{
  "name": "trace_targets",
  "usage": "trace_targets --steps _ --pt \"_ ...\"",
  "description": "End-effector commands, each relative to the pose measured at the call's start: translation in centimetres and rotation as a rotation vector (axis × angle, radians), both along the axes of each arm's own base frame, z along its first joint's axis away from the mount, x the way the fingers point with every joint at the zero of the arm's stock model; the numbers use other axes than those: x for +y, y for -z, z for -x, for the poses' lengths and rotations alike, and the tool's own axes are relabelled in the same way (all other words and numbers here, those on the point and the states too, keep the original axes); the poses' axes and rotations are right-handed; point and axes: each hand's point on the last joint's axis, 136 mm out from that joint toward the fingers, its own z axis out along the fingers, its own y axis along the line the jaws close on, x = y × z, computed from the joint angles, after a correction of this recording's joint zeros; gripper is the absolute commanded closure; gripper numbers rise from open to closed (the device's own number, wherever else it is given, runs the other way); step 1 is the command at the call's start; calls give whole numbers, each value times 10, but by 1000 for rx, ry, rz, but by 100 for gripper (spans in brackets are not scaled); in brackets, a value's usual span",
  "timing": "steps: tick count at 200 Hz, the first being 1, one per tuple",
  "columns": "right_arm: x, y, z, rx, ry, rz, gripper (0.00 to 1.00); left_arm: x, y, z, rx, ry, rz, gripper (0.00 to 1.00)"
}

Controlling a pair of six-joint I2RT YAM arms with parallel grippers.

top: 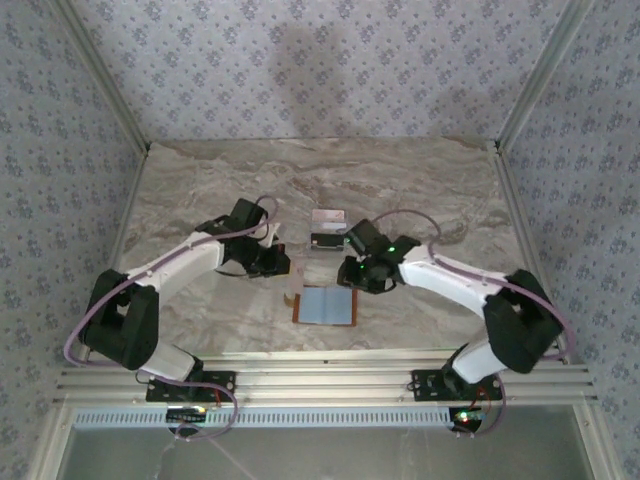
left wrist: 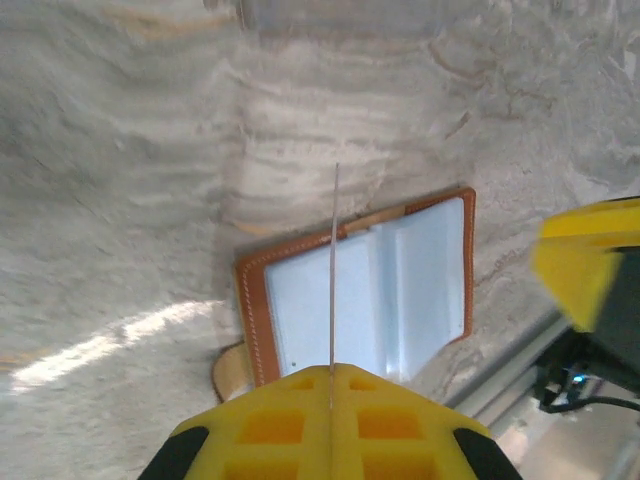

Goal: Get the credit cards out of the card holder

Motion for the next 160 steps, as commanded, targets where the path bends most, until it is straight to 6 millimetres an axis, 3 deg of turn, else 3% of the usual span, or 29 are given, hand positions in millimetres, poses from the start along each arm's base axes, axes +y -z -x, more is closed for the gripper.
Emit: trace_targets --steps 1,25,62,86,120,160 --pt "-20 -15 -3 -13 33 -24 63 7 -18 -17 -128 93 -93 100" --pt "-42 -23 -13 -26 66 -27 63 2 -40 -41 -306 213 -196 100" --pt "-60 -26 -20 -12 82 -34 63 -18 -61 -68 -485 485 -297 100" --pt "-63 -26 -22 -7 79 -41 62 -32 -75 -82 -571 672 -324 100" --pt "-63 -22 -23 -7 69 -42 62 -46 -79 -86 -615 992 -358 100" --pt "-64 -17 -20 3 75 -43 62 -59 -86 -111 -663 1176 -431 100"
